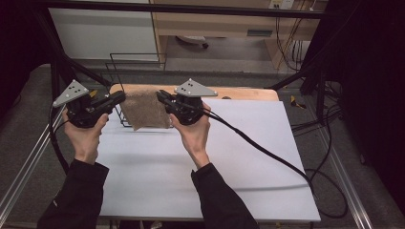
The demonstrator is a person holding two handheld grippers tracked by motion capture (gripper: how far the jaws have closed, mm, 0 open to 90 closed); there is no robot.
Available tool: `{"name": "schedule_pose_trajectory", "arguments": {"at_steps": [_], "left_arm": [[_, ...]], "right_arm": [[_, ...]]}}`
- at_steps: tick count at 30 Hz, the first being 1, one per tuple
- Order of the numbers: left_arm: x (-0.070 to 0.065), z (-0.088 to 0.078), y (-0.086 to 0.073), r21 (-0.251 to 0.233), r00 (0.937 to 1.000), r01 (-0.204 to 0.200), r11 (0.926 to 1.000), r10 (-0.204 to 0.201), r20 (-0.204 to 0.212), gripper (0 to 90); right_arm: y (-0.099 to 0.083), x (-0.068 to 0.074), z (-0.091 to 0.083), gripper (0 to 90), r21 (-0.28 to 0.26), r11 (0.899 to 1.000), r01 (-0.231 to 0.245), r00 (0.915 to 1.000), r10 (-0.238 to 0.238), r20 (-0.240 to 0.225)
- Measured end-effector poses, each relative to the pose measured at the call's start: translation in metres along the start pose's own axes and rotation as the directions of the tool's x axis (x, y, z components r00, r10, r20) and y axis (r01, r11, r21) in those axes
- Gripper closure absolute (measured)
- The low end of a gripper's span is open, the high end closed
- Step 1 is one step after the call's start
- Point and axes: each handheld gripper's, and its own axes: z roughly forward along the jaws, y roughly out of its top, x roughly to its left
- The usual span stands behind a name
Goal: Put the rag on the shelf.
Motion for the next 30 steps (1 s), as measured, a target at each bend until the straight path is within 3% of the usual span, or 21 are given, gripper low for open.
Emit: {"name": "schedule_pose_trajectory", "arguments": {"at_steps": [30], "left_arm": [[0.019, 0.000, 0.040, -0.076, 0.9992, -0.024, 0.9968, 0.022, -0.033, 86.0]], "right_arm": [[0.040, -0.005, 0.023, 85.9, -0.066, 0.997, 0.035, 0.9994, -0.035, 0.010]]}}
